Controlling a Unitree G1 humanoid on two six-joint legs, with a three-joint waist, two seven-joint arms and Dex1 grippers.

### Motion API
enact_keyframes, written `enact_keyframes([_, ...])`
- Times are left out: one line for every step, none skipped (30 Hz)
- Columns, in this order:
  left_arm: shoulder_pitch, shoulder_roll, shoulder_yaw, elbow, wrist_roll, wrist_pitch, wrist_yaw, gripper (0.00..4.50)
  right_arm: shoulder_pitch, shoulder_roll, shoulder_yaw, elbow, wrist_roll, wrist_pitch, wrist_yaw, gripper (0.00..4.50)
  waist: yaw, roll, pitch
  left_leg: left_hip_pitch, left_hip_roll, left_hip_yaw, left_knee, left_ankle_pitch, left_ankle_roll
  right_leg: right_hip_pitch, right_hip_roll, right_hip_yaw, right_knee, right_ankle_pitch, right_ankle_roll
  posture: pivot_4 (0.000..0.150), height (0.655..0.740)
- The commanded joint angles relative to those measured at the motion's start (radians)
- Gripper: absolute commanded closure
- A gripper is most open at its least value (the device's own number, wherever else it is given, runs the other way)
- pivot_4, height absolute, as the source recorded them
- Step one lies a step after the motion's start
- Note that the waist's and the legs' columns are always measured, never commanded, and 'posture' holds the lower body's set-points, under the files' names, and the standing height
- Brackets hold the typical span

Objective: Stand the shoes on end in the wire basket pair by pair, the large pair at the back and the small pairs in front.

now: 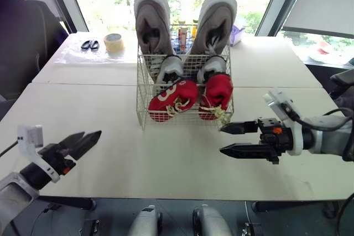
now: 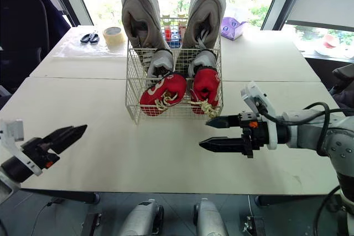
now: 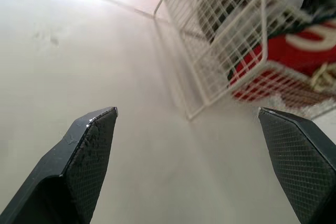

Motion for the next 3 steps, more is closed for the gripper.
enact_keyframes([0.000, 0.021, -0.007, -0.035, 0.012, -0.002, -0.069, 0.10, 0.014, -0.027, -0.044, -0.024, -0.005, -0.026, 0.024, 0.00, -0.001, 0.000, 0.000, 0.000, 0.000, 0.000, 0.000, 0.000, 0.000, 0.000, 0.000, 0.001, 0.000, 0.000, 0.000, 0.150, 0.7400])
enact_keyframes([-0.003, 0.025, -0.009, -0.037, 0.028, -0.003, -0.071, 0.10, 0.024, -0.030, -0.046, -0.027, -0.007, -0.028, 0.026, 0.00, -0.002, 0.000, 0.000, 0.000, 0.001, 0.000, 0.000, 0.000, 0.000, 0.000, 0.000, 0.001, 0.000, 0.000, 0.000, 0.150, 0.7400])
enact_keyframes([-0.003, 0.026, -0.011, -0.040, 0.042, -0.005, -0.072, 0.10, 0.033, -0.033, -0.048, -0.029, -0.009, -0.030, 0.029, 0.00, -0.002, 0.000, 0.000, 0.000, 0.001, 0.000, -0.001, 0.000, 0.000, -0.001, 0.000, 0.001, 0.000, 0.000, 0.000, 0.150, 0.7400])
